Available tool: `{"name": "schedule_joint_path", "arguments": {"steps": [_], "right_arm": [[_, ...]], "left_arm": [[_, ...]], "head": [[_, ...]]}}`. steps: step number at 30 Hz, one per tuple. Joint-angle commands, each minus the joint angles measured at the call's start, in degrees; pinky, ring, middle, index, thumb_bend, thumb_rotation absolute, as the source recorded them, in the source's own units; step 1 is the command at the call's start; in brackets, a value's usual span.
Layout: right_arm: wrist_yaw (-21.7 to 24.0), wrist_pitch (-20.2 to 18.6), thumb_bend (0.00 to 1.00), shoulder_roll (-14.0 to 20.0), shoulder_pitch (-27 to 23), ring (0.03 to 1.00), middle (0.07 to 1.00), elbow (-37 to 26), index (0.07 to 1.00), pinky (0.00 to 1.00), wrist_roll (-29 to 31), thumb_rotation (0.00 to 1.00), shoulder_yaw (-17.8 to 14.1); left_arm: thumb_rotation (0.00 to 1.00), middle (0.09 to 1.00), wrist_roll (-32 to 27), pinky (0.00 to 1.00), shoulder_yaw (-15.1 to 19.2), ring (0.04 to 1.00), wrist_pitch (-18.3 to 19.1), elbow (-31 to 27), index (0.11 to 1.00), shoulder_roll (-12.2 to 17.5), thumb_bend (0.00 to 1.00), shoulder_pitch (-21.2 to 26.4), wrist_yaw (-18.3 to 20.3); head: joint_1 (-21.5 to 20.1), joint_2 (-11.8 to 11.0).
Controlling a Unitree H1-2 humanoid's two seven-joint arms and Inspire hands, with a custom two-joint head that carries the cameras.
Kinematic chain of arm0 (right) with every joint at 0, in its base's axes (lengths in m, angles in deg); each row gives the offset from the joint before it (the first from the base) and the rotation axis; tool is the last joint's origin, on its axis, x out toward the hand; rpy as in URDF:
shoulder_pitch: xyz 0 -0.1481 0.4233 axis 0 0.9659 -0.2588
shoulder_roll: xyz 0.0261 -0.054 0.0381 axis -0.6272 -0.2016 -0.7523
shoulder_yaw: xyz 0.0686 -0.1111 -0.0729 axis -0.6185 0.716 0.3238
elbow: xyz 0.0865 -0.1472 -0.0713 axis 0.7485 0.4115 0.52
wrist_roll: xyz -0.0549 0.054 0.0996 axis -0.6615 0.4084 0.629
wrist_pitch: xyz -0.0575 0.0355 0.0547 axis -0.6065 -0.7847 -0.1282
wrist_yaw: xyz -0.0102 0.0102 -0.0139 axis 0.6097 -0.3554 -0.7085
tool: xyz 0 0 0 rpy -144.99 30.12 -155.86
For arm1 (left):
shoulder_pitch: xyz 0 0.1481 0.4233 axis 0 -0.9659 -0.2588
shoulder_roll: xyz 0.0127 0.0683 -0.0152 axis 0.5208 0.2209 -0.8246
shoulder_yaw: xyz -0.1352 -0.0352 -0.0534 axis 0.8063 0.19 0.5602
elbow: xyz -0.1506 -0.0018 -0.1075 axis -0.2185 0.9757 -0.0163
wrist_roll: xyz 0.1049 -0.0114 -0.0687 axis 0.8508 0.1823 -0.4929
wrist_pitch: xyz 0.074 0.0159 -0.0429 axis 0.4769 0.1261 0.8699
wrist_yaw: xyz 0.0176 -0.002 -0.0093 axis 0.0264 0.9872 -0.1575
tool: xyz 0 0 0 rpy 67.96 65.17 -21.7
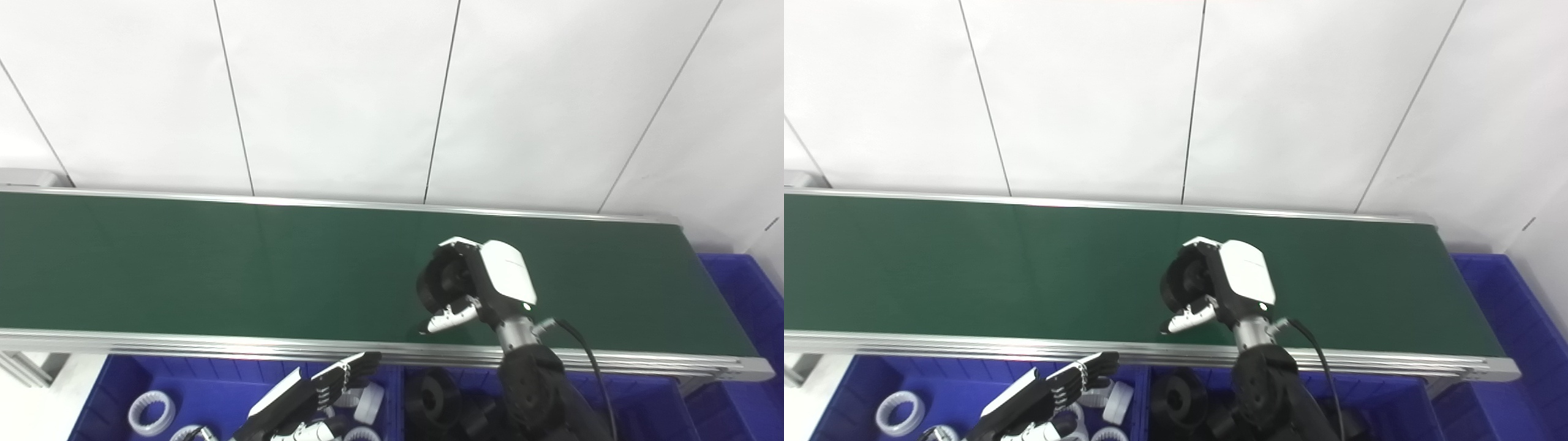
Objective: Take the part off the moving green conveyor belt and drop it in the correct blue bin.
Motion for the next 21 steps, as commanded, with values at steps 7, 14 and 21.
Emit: {"name": "schedule_joint_path", "arguments": {"steps": [7,14,21], "right_arm": [[3.76,-3.81,0.5,0.61,7.03,0.432,0.521,-12.93,0.509,0.39,-3.24,0.0,-3.25],[3.41,-2.68,0.5,-0.45,14.4,0.448,0.539,-16.17,0.488,0.38,-5.39,0.0,-3.89],[2.77,-1.44,0.5,-1.34,18.85,0.428,0.519,-16.45,0.527,0.37,-5.54,0.0,-4.45]], "left_arm": [[0.72,0.958,-2.4,0.92,0.2,0.948,-1.94,-2.01,0.942,0.37,0.42,3.67,1.15],[0.73,0.962,-3.48,0.93,-0.36,0.956,-1.78,-1.22,0.941,0.86,0.46,4.26,1.28],[0.73,0.965,-3.99,0.93,-0.47,0.958,-1.71,-2.08,0.943,1.69,0.46,3.93,1.23]], "head": [[-2.91,6.41],[-3.53,6.97],[-3.84,7.86]]}}
